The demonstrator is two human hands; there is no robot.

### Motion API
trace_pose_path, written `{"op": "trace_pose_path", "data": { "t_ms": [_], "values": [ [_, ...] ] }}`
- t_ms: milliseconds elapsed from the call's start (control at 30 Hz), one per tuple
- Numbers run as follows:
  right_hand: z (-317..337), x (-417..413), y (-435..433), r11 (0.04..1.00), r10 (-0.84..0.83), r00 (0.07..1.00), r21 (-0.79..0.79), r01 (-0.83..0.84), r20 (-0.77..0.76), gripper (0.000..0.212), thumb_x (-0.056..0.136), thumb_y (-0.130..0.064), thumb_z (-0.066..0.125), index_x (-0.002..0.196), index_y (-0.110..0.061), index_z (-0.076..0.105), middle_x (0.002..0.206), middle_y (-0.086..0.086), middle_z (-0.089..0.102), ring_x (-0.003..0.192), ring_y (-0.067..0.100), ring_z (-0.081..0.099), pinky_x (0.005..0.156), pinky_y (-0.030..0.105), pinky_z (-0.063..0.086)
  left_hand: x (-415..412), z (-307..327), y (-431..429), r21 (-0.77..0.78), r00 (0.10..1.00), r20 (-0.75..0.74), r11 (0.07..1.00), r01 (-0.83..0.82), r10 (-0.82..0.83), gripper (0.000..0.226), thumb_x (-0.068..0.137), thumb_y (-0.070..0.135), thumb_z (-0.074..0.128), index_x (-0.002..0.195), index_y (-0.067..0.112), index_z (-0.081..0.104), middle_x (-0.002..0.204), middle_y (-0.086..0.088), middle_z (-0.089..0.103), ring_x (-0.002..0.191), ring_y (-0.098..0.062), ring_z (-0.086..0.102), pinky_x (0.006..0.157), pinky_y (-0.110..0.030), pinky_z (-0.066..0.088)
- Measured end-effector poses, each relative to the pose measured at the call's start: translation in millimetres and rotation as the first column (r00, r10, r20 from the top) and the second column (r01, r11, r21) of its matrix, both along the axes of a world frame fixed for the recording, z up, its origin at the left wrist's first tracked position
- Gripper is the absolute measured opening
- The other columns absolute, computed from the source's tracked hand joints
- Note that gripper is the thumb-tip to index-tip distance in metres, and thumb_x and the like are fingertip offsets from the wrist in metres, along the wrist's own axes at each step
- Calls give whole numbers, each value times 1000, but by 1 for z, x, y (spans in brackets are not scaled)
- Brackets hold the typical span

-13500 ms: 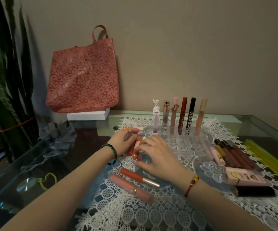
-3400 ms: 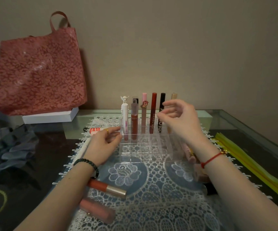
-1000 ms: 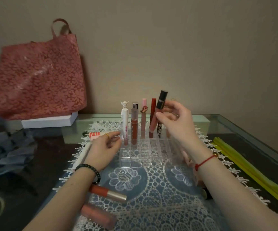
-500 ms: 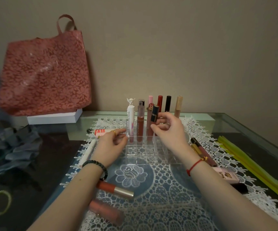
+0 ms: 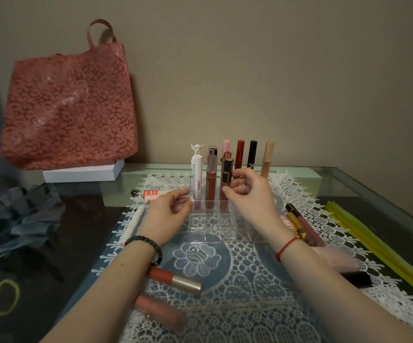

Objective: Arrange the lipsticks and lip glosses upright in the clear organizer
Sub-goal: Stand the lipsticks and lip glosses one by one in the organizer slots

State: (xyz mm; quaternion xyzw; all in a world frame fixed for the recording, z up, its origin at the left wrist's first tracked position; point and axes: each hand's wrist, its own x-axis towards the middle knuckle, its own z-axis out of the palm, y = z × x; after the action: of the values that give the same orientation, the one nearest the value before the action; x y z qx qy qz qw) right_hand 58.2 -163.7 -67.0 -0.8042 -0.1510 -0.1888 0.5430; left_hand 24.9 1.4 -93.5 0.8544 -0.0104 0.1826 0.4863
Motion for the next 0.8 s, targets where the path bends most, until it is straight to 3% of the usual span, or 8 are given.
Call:
{"op": "trace_pose_path", "data": {
  "t_ms": [333,533,800],
  "values": [
    [-2,3,1,1000,-5,1000,4,4,21,30,78,-11,67,105,-16,54,82,-1,59,69,6,57,62,10,51,0,0,-1,1,1000,4,1000,-1,1,34,89,19,52,123,15,51,101,4,60,68,3,53,40,-6,39],
    [-2,2,0,1000,18,1000,-15,-18,8,33,78,-12,68,107,-16,53,82,-2,59,69,6,56,60,8,49,2,-1,1,0,1000,8,1000,-7,7,34,88,18,54,122,16,53,107,2,64,75,7,55,52,-8,43],
    [0,4,-2,999,30,1000,-15,-30,-4,35,77,-11,68,109,-14,54,80,-5,58,68,5,56,60,7,49,1,0,0,2,1000,7,1000,-2,2,34,89,19,53,123,16,52,99,7,59,63,5,52,43,-7,39]
  ]
}}
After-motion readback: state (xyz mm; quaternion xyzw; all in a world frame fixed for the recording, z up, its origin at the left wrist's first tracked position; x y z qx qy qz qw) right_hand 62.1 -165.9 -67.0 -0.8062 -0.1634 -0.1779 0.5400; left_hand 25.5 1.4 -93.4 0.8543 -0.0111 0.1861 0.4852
